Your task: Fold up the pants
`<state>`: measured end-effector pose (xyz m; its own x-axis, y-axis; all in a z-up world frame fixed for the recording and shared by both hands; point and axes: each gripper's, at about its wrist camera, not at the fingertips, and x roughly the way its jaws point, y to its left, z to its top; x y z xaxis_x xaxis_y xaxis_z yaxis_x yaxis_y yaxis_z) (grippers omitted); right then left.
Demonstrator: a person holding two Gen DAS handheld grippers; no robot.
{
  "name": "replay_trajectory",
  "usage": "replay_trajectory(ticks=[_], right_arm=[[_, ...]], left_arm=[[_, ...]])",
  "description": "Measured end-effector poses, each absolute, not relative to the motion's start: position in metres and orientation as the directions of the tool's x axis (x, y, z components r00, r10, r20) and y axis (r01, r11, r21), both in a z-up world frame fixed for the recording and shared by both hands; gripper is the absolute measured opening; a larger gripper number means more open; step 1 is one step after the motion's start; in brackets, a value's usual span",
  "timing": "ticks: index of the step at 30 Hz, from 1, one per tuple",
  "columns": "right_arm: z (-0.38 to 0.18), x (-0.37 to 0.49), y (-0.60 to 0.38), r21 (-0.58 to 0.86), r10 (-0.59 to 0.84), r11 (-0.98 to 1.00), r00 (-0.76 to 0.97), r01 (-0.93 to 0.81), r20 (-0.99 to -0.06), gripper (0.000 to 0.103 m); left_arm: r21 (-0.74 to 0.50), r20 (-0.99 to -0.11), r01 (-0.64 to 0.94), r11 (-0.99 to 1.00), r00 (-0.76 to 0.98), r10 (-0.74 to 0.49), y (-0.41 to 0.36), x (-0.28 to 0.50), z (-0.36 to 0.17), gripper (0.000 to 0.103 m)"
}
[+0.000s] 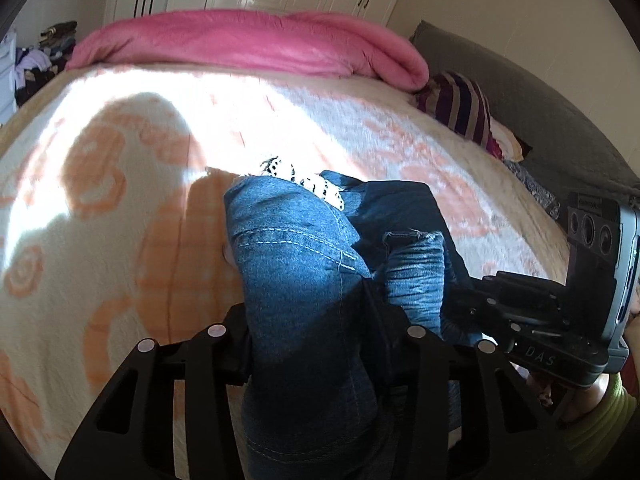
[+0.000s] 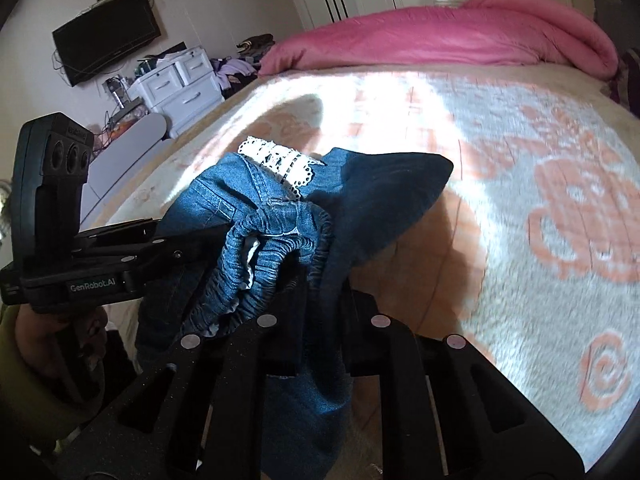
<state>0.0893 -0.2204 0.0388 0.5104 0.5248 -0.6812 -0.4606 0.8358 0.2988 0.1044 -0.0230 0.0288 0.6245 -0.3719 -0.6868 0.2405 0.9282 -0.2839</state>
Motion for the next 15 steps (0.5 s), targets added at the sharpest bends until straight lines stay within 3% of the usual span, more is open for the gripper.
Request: replay_trajectory(ticks=[15], right_arm=[[0.055,0.149,-0.195,0.229,0.512,0.833,0.547,-0.503,-0.662,0.008]], left_arm=[[-0.241,-0.670,0.201,0.949,0.673,-0.313,-0.006,0.154,0.043,0.043]])
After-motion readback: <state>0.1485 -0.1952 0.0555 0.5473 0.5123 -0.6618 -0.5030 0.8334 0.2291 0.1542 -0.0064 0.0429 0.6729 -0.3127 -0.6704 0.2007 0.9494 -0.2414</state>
